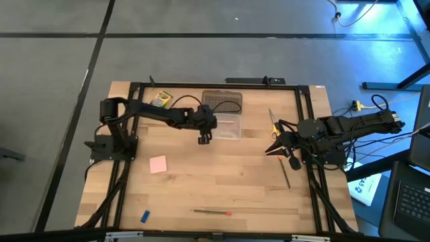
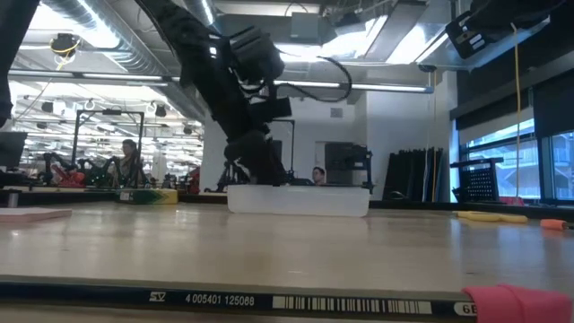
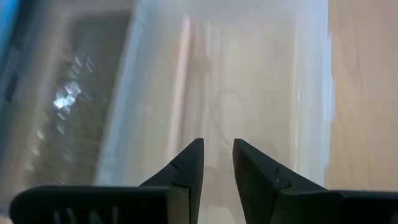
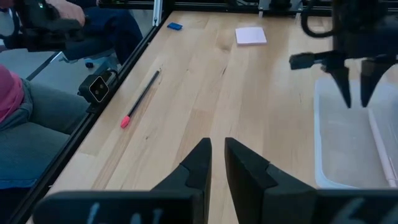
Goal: Pack school essentials
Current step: Adjust the black supply box
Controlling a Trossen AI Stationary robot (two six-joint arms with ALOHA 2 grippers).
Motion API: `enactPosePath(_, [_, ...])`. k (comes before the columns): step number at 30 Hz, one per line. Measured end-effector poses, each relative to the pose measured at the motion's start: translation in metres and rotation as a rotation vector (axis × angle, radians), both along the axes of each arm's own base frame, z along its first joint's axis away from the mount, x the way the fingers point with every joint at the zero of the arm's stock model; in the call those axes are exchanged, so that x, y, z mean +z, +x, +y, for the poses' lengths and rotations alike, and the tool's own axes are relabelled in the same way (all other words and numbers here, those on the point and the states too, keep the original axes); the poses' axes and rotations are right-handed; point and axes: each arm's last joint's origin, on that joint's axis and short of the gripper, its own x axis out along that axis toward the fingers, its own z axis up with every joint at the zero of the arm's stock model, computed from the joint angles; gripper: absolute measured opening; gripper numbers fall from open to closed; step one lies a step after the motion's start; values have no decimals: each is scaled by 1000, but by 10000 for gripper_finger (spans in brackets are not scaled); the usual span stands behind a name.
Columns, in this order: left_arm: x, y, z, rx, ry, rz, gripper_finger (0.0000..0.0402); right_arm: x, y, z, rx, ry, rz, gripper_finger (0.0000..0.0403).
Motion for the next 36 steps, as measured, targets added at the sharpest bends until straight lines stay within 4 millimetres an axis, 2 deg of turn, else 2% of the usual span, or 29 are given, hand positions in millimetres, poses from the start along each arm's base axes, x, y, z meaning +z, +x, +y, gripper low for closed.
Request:
enactPosePath(13, [-5, 2, -29, -80, -20, 41, 80, 0, 0, 0, 0, 1, 2, 49])
enactPosePath(36, [-5, 4, -101, -209, -73, 35, 80, 0, 0, 0, -1, 2, 3, 49])
